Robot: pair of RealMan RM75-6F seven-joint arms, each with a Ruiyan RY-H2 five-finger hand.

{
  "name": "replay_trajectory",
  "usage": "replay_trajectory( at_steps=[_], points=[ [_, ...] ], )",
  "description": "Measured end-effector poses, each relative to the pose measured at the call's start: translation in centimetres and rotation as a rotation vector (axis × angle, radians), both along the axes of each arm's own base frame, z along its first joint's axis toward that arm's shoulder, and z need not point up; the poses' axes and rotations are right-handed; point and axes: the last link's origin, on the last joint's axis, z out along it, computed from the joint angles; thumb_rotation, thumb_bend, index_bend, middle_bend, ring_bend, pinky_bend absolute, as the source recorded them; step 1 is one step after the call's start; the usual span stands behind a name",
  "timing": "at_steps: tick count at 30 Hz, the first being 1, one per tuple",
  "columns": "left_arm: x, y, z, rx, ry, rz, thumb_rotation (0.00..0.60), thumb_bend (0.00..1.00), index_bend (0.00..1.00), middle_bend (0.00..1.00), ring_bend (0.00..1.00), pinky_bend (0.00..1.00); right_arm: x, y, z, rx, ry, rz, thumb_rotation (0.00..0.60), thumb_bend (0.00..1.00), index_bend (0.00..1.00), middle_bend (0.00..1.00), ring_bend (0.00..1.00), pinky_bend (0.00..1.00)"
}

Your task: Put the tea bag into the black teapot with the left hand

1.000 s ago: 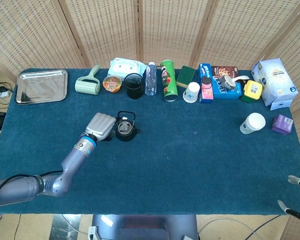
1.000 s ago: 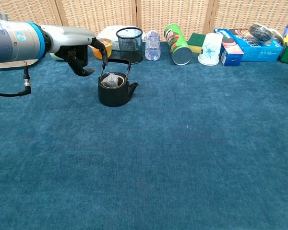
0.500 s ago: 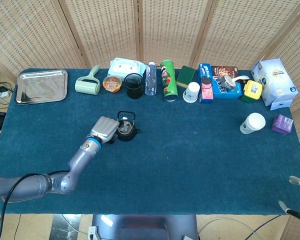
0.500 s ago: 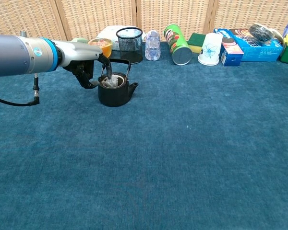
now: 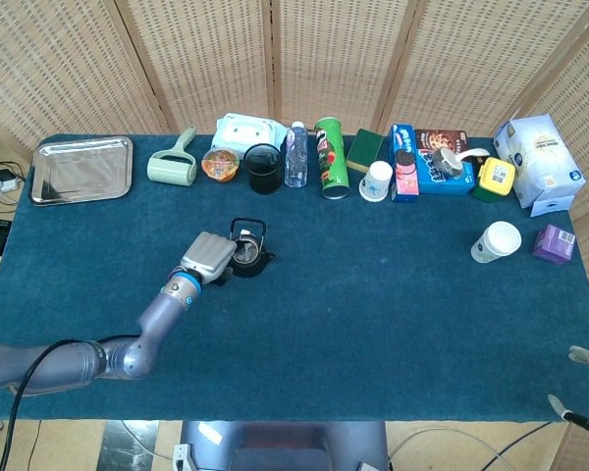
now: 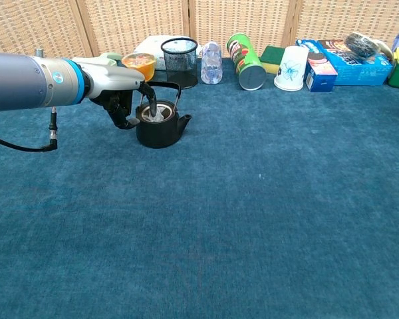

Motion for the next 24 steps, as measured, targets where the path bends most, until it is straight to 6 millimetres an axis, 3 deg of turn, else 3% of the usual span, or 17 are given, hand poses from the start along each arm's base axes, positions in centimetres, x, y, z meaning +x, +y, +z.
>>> replay_trajectory(
  at_steps=[24],
  points=[
    [0.8,0.0,-0.8,-0.010,0.016,-0.005,0.600,0.53,0.27,0.98,0.92,0.91,-0.3,0.4,0.0,-0.006,-0.006,-0.008,0.600,0.24,0.24,0.31,0.25,0.23]
  ],
)
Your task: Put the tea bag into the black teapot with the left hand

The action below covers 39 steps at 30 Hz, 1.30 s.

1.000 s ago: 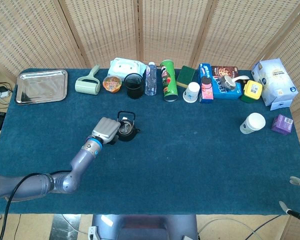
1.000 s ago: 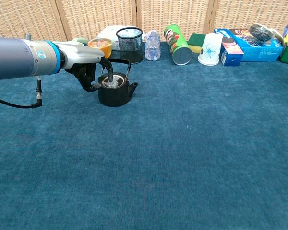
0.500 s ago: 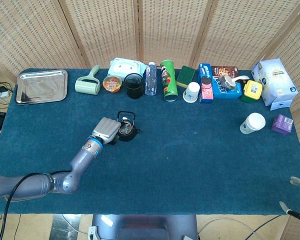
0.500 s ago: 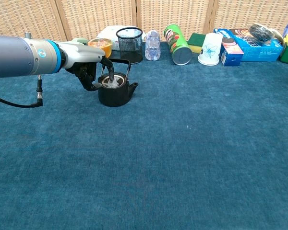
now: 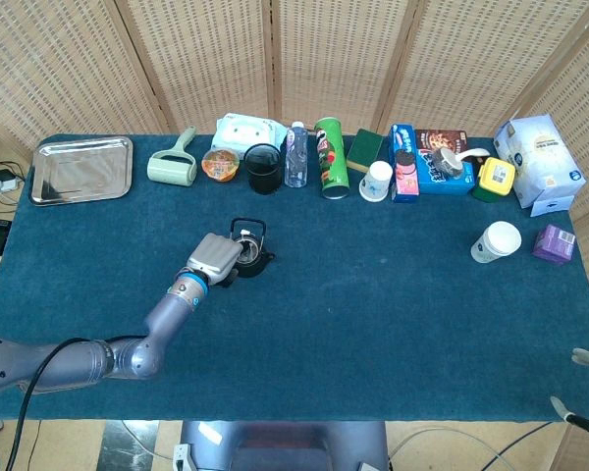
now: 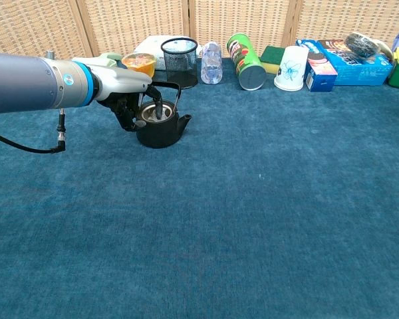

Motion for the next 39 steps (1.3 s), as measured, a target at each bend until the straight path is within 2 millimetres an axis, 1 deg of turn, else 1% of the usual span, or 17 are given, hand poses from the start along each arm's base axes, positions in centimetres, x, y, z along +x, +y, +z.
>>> replay_trajectory(
  at_steps=[10,15,19,24,26,29,39],
  points=[
    [-0.3,0.4,0.2,0.016,0.003,0.018,0.600,0.53,0.27,0.98,0.92,0.91,0.0,0.0,0.0,0.000,0.000,0.001,0.600,0.24,0.24,0.31,0.25,0.23],
    [0.0,0.5,0.5,0.027,-0.026,0.022,0.600,0.53,0.27,0.98,0.92,0.91,0.0,0.0,0.0,-0.001,0.001,0.001,0.600,0.24,0.24,0.31,0.25,0.23],
    [0.5,0.4,1.1,0.040,-0.071,0.006,0.600,0.52,0.27,0.98,0.92,0.91,0.1,0.0,0.0,0.000,0.003,0.004,0.600,0.24,0.24,0.31,0.25,0.23],
    [1.0,-0.2,2.4,0.057,-0.108,-0.035,0.600,0.52,0.27,0.98,0.92,0.91,0.2,-0.1,-0.1,0.004,0.001,0.009,0.600,0.24,0.24,0.31,0.25,0.23],
    [0.7,-0.3,2.9,0.064,-0.112,-0.036,0.600,0.52,0.27,0.98,0.92,0.91,0.2,-0.2,-0.2,0.006,0.000,0.010,0.600,0.24,0.24,0.31,0.25,0.23],
    [0.3,-0.4,3.1,0.065,-0.104,-0.028,0.600,0.52,0.27,0.98,0.92,0.91,0.2,-0.2,-0.2,0.006,-0.001,0.012,0.600,0.24,0.24,0.31,0.25,0.23],
    [-0.7,-0.2,2.5,0.051,-0.071,-0.003,0.600,0.52,0.27,0.98,0.92,0.91,0.2,-0.2,-0.1,0.005,0.000,0.008,0.600,0.24,0.24,0.31,0.25,0.23]
  ],
)
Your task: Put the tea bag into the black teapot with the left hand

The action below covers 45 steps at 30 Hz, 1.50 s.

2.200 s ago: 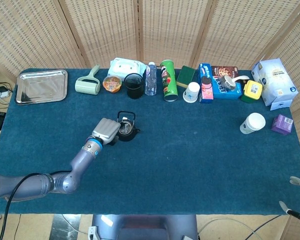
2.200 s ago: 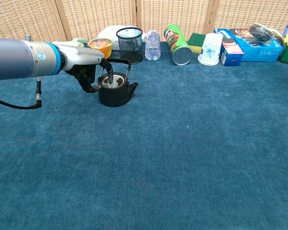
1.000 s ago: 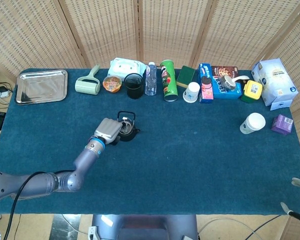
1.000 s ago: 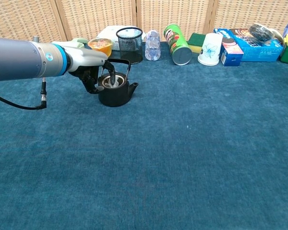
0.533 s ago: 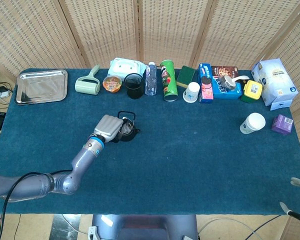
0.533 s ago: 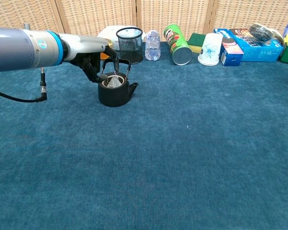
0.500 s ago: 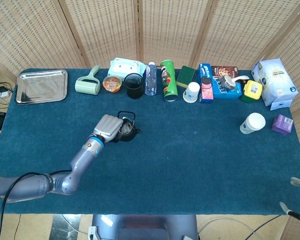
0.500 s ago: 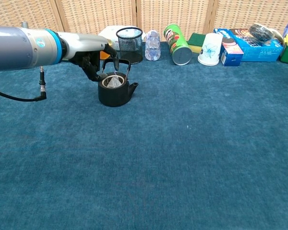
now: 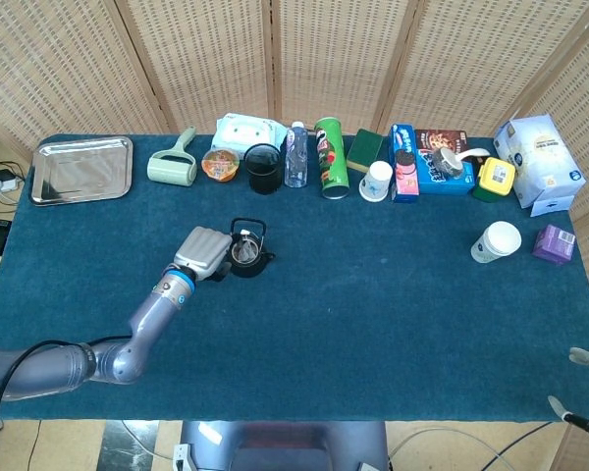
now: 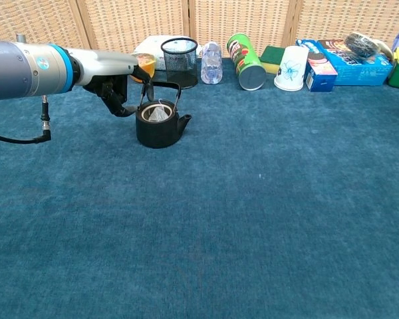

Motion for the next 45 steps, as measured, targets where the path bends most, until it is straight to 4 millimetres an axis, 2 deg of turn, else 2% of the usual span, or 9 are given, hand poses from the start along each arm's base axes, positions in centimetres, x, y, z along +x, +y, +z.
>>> replay_trajectory(
  at_steps=[10,17,25,31,40,43,45],
  points=[
    [-0.9,0.6,-1.6,-0.021,0.046,0.036,0.600,0.51,0.27,0.98,0.92,0.91,-0.1,0.0,0.1,-0.002,0.003,-0.008,0.600,0.24,0.24,0.31,0.25,0.23],
    [0.0,0.5,-2.7,-0.039,0.037,0.027,0.600,0.51,0.27,0.98,0.92,0.91,-0.2,0.1,0.1,-0.003,0.002,-0.013,0.600,0.24,0.24,0.31,0.25,0.23],
    [0.7,-0.2,-3.1,-0.061,0.025,0.007,0.600,0.51,0.27,0.98,0.92,0.91,-0.3,0.2,0.1,-0.006,0.000,-0.015,0.600,0.24,0.24,0.31,0.25,0.23],
    [0.8,-0.1,-1.9,-0.038,-0.006,0.009,0.600,0.51,0.27,0.98,0.92,0.91,-0.2,0.2,0.2,-0.005,0.000,-0.010,0.600,0.24,0.24,0.31,0.25,0.23],
    [0.2,-0.7,1.0,0.017,-0.063,-0.003,0.600,0.51,0.27,0.98,0.92,0.90,0.2,-0.3,0.0,0.006,0.004,0.008,0.600,0.24,0.24,0.31,0.25,0.23],
    [-0.3,-1.3,2.4,0.045,-0.093,-0.012,0.600,0.50,0.27,0.96,0.87,0.88,0.3,-0.5,0.1,0.009,0.011,0.016,0.600,0.24,0.24,0.31,0.25,0.23],
    [-0.9,-1.8,3.4,0.069,-0.117,-0.014,0.600,0.49,0.27,0.90,0.81,0.84,0.5,-0.8,0.3,0.011,0.019,0.023,0.600,0.24,0.24,0.31,0.25,0.23]
  ],
)
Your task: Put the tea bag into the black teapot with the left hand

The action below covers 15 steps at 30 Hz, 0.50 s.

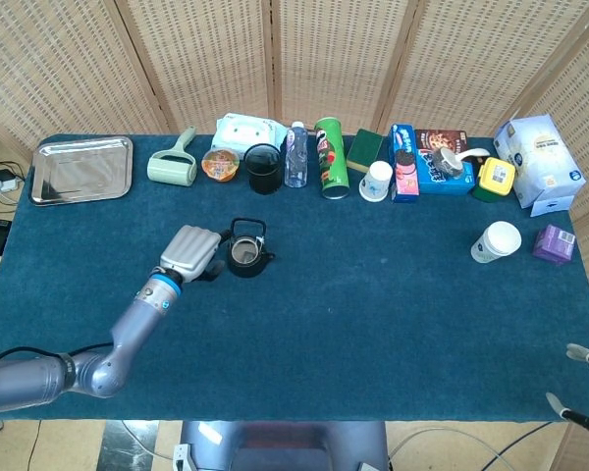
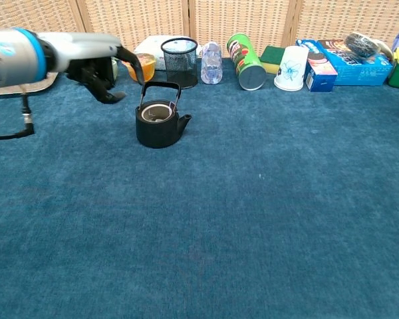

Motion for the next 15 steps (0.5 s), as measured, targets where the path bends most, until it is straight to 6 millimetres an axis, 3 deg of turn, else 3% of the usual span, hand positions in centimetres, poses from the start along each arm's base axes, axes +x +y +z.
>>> replay_trajectory(
  at_steps=[9,15],
  points=[
    [-3.2,-2.6,3.8,0.098,-0.081,0.025,0.600,0.45,0.27,0.63,0.58,0.63,0.8,-1.2,0.5,0.015,0.034,0.035,0.600,0.24,0.24,0.31,0.25,0.23],
    [-5.5,-5.0,6.0,0.196,-0.150,0.031,0.600,0.42,0.27,0.57,0.49,0.58,1.5,-2.2,0.7,0.027,0.060,0.065,0.600,0.24,0.24,0.31,0.25,0.22]
  ],
)
